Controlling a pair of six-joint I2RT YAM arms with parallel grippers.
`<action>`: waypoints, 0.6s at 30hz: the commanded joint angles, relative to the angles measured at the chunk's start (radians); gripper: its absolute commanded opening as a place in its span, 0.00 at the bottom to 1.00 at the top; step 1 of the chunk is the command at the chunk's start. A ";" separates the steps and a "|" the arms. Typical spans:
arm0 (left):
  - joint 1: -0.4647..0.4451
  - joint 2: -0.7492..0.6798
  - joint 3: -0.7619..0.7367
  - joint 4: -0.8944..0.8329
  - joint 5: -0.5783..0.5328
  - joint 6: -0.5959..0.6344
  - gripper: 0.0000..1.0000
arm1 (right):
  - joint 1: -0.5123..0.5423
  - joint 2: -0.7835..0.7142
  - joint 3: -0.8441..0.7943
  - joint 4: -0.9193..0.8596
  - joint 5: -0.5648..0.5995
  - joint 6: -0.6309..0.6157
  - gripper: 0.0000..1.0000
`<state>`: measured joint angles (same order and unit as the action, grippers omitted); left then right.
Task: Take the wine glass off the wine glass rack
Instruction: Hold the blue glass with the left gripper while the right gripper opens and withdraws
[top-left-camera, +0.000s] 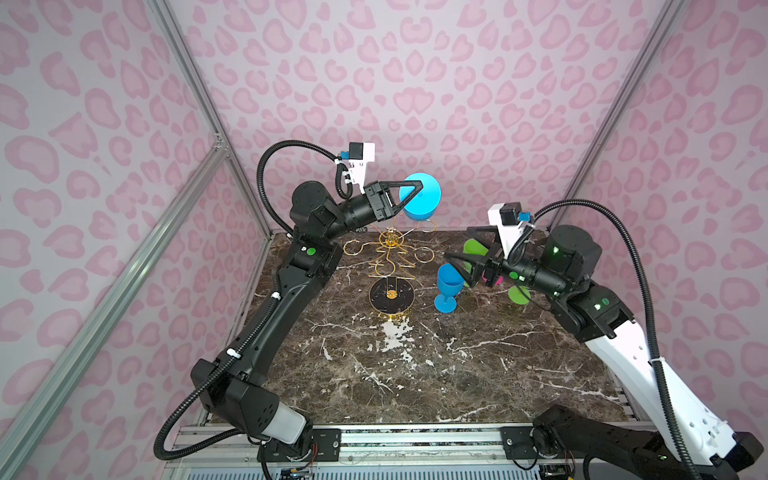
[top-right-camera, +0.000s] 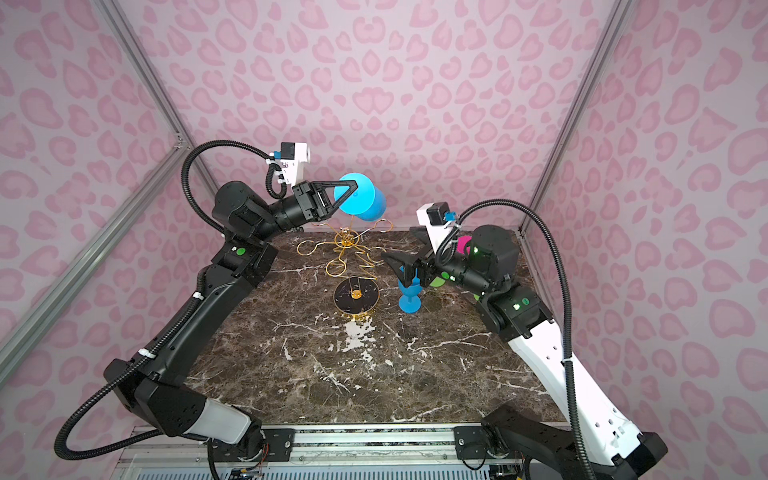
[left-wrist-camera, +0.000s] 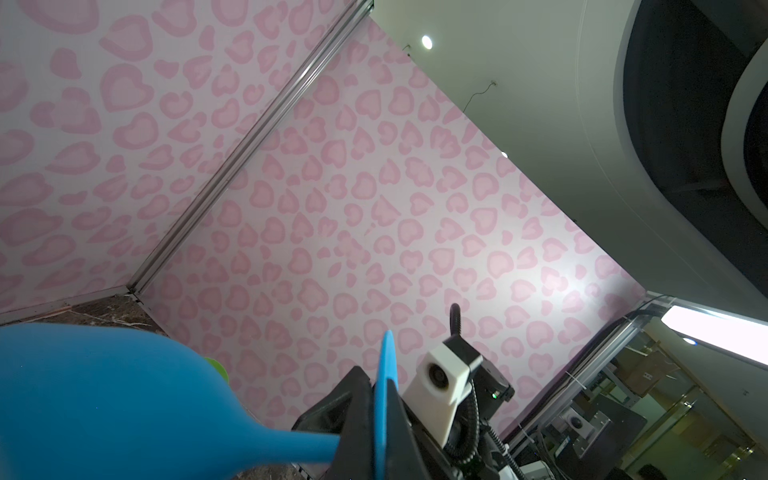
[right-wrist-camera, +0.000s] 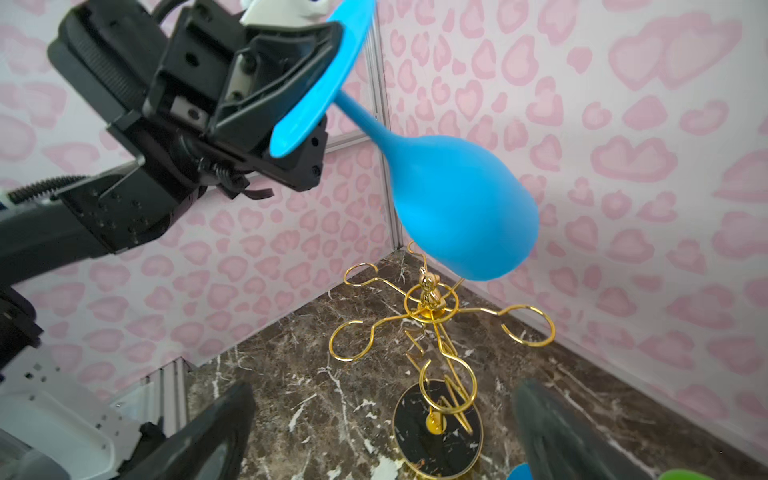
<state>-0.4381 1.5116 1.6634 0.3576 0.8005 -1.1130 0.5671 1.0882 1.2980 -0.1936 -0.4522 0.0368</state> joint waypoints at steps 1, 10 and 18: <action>0.005 -0.016 -0.004 0.088 0.009 -0.099 0.04 | 0.067 -0.013 -0.082 0.248 0.232 -0.215 0.98; 0.010 -0.040 -0.030 0.096 0.014 -0.163 0.04 | 0.106 0.047 -0.201 0.619 0.347 -0.306 0.98; 0.013 -0.053 -0.064 0.120 0.011 -0.195 0.04 | 0.108 0.149 -0.173 0.741 0.322 -0.290 0.98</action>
<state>-0.4271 1.4704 1.6081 0.4152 0.8082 -1.2865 0.6724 1.2102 1.1110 0.4377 -0.1234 -0.2550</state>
